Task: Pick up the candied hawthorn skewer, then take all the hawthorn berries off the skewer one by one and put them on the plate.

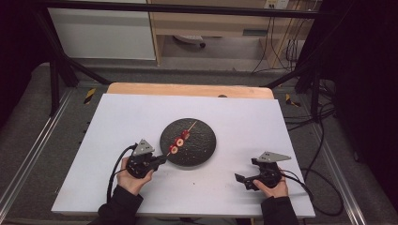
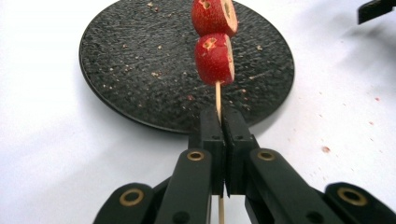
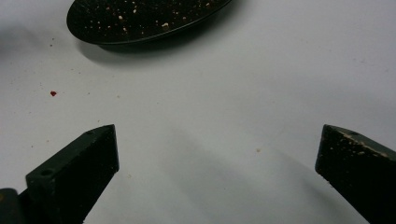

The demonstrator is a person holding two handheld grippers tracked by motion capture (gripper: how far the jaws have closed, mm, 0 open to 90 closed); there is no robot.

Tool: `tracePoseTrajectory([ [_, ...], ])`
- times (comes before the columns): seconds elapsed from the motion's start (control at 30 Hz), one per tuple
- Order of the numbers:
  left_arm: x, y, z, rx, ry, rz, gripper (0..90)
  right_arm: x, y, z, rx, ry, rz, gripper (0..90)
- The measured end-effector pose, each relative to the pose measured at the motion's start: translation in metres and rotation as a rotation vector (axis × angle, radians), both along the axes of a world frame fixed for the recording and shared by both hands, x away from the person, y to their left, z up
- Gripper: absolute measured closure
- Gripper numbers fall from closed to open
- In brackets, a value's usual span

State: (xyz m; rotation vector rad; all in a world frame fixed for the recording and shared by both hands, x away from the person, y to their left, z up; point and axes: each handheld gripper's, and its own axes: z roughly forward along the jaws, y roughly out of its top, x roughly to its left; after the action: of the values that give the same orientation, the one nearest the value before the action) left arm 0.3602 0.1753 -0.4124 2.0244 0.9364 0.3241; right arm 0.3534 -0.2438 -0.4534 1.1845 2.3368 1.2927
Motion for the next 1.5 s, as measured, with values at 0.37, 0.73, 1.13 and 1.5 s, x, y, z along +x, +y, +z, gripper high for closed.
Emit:
tracePoseTrajectory([
  [0.37, -0.014, 0.009, -0.003, -0.012, -0.029, -0.023, 88.4, 0.000, 0.018, 0.009, 0.002, -0.017, -0.006, 0.6],
  [0.73, -0.019, 0.008, -0.007, -0.018, -0.037, -0.033, 88.4, 0.000, 0.052, 0.022, 0.003, -0.023, 0.010, 0.6],
  [1.13, -0.025, 0.006, -0.006, -0.019, -0.058, -0.041, 88.4, 0.011, 0.091, 0.038, 0.051, -0.026, 0.019, 0.8],
  [1.5, -0.028, 0.001, -0.008, -0.011, -0.065, -0.056, 88.4, 0.030, 0.124, 0.049, 0.153, -0.010, 0.020, 4.1],
])
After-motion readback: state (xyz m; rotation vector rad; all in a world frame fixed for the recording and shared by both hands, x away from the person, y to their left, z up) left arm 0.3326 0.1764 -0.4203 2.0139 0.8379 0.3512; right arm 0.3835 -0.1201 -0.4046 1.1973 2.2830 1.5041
